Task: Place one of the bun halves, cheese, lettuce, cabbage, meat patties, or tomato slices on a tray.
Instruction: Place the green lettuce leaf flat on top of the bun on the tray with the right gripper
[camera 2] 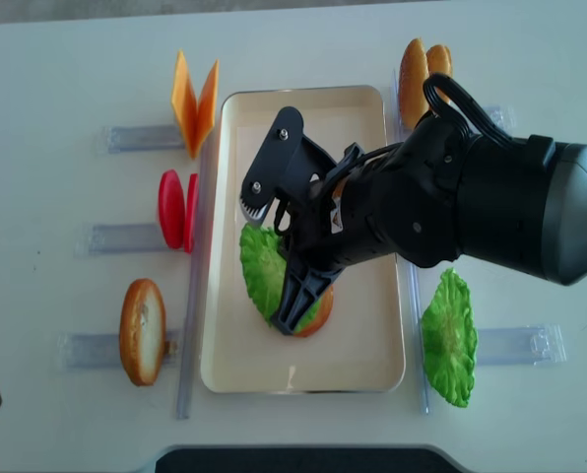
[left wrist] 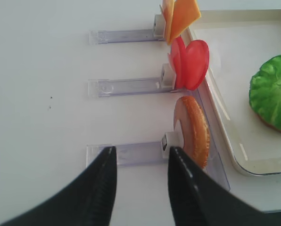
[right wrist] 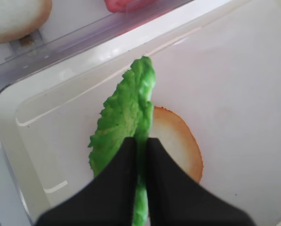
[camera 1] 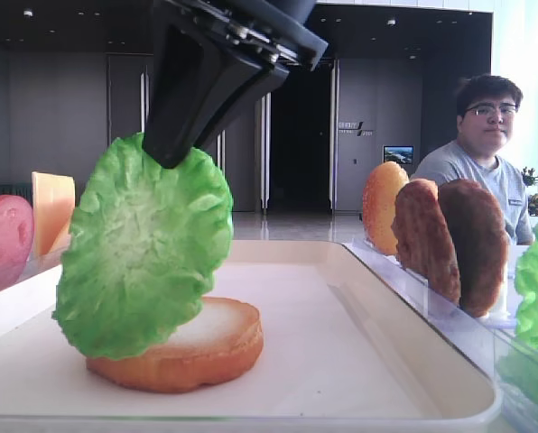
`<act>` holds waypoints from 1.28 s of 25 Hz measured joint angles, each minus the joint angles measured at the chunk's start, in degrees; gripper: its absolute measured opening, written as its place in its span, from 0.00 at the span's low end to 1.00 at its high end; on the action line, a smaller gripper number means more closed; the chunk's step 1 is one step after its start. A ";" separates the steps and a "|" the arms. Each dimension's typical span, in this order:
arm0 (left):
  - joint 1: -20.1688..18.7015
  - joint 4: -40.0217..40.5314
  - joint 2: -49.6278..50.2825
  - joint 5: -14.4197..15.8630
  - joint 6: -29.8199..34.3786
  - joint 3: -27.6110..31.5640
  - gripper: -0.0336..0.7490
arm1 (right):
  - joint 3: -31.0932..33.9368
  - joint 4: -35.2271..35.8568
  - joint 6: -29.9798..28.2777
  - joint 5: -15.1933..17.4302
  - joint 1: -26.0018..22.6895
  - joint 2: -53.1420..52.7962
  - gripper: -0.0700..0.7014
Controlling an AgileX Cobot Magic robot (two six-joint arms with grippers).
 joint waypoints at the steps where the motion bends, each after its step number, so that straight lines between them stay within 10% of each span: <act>1: 0.00 0.00 0.00 0.00 0.00 0.00 0.40 | 0.00 -0.06 0.38 0.18 0.00 0.00 0.13; 21: 0.00 0.00 0.00 0.00 0.00 0.00 0.40 | 0.00 -4.42 2.63 3.71 -0.50 0.00 0.17; 32: 0.00 0.02 0.00 0.00 0.00 0.00 0.40 | 0.00 -5.74 3.92 4.74 -0.50 0.00 0.61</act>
